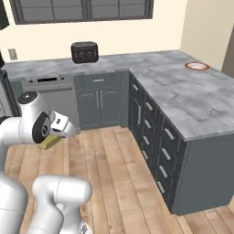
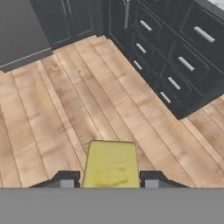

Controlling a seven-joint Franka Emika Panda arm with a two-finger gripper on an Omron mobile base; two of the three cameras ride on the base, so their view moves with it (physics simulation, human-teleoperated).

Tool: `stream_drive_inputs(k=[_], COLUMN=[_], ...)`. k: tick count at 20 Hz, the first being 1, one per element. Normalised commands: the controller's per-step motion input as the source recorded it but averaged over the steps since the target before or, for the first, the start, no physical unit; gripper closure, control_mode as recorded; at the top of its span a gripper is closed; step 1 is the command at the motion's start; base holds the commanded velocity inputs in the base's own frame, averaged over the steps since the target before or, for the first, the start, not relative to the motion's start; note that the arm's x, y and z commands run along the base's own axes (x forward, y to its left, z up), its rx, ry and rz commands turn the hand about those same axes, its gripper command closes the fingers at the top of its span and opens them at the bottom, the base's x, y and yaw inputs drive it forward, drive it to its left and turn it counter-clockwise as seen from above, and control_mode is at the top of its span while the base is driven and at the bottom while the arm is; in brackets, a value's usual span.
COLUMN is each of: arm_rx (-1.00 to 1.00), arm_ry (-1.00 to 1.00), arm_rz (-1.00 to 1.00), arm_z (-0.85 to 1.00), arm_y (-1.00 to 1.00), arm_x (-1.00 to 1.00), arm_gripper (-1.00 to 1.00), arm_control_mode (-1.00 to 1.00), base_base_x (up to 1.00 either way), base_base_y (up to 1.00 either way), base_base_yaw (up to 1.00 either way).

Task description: Retrieve the butter from the fridge and place it on a plate on the dining table. Then retrieve the butter knife by the fridge and place it near the plate.

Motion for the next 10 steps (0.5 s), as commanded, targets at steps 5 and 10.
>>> stream_drive_inputs(k=[5,10], arm_rx=[0.00,0.00], arm_ry=[0.00,0.00], arm_rz=[0.00,0.00], arm_z=[0.00,0.00], arm_y=[0.00,0.00], arm_x=[0.00,0.00], arm_gripper=[1.00,1.00], arm_control_mode=[1.00,1.00], base_base_x=[-0.28,-0.01], base_base_y=[-0.64,-1.00], base_base_yaw=[-0.28,0.07])
